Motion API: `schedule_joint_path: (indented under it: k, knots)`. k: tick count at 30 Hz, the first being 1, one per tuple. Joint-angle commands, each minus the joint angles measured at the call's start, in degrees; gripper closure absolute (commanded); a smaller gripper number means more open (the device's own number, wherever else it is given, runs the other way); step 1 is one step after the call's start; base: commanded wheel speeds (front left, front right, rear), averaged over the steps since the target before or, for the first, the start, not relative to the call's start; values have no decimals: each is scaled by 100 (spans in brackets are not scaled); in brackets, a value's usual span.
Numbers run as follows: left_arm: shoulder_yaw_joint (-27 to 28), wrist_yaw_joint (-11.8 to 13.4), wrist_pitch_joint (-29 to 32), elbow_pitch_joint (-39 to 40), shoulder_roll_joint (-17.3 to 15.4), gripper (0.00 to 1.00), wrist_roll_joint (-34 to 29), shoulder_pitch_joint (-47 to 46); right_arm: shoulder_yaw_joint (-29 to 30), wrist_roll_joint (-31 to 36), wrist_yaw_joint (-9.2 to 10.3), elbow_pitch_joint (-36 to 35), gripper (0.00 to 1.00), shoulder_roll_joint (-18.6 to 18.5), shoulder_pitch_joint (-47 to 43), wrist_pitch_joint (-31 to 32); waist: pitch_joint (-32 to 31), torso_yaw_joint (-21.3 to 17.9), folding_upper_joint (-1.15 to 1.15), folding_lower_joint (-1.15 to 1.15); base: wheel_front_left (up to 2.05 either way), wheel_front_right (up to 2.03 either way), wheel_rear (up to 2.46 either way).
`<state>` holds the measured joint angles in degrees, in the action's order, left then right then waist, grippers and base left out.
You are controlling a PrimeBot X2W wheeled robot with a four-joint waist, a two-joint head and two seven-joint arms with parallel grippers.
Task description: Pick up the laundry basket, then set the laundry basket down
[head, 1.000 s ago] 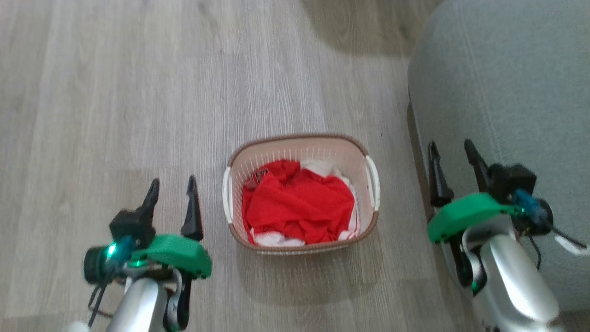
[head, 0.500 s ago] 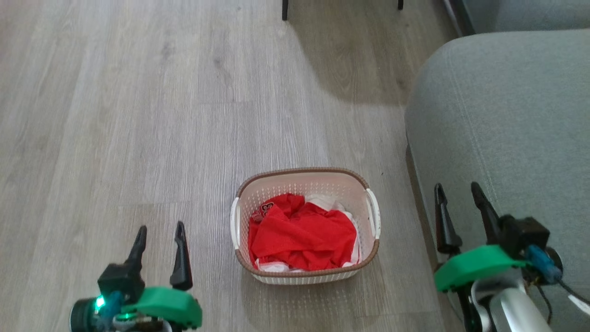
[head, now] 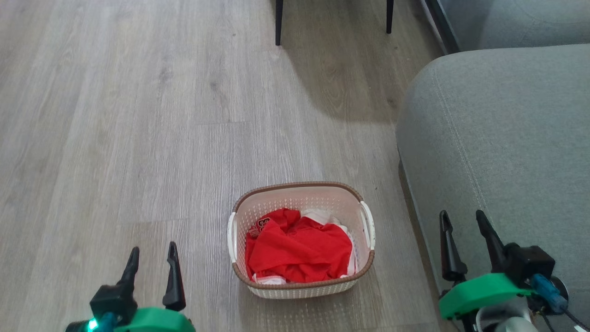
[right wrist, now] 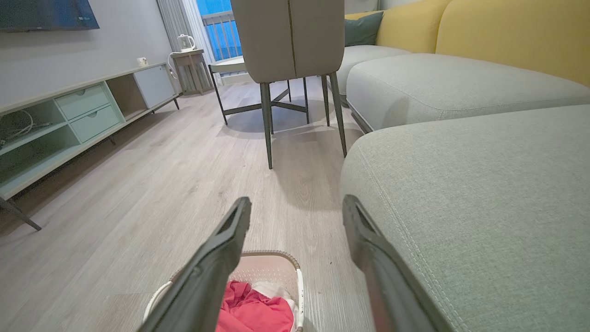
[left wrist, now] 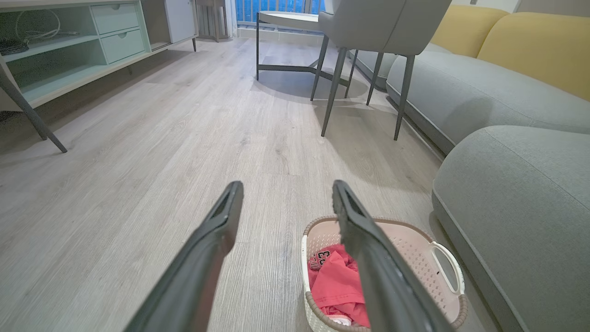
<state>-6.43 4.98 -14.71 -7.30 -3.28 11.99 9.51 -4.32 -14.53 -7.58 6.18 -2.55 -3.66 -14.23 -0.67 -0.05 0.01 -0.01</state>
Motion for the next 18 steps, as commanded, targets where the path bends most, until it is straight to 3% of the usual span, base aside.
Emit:
schedule_joint_path:
  k: [1,14,15,18]
  knots:
    - [245,-19,-29,207,34,0,-87,-155,-116,75,9,-212,0,-32,122,-77,-16,0,-1,1,0,0,0]
    - [240,-55,-29,139,39,0,-238,-126,-156,37,9,-154,0,-32,102,-77,-107,-4,-1,1,0,0,0]
    - [9,-48,0,-31,1,100,-203,7,-13,35,-1,19,100,3,-25,0,-109,-5,-1,1,0,0,0]
    - [-38,-46,3,-268,3,100,-209,26,-23,31,0,253,100,13,-58,7,-113,-7,-1,1,0,0,0]
